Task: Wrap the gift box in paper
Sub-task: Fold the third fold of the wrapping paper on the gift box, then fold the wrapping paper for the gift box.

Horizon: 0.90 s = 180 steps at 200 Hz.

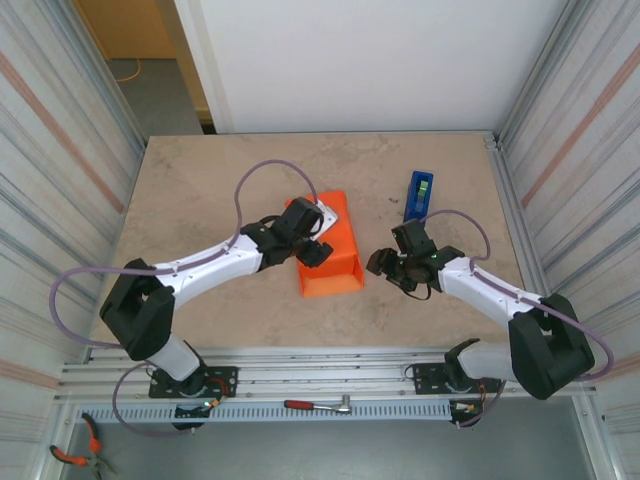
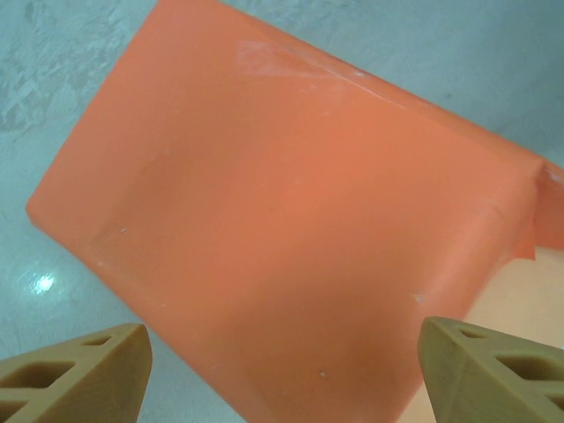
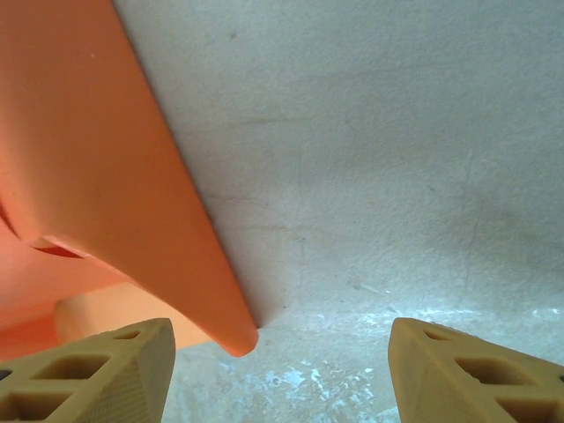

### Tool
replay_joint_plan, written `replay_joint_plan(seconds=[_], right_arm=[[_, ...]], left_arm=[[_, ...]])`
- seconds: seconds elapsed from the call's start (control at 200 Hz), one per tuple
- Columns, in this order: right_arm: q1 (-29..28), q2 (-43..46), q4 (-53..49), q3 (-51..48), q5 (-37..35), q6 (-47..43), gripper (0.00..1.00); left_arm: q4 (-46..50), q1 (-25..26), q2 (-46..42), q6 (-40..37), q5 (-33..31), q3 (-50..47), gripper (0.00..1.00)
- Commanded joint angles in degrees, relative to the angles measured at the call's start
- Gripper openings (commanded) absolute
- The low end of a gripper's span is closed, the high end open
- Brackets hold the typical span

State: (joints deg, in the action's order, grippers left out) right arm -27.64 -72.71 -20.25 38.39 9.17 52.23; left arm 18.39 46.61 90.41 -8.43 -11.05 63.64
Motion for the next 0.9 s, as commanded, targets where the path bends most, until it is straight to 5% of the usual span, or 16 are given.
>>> replay_joint_plan(seconds=[0.0,0.897], right_arm=[[1.2,0.2,1.9,-0.2,5.9,-1.7,0.64],[-3.8,-12.2,7.6,2.6,8.1,-1.2,0.58]], left_arm=[[0.8,1.4,1.9,-5.4,-1.4,-0.6,0.80],[-8.6,4.4,5.8,-6.4,-11.0,-7.3,0.75]])
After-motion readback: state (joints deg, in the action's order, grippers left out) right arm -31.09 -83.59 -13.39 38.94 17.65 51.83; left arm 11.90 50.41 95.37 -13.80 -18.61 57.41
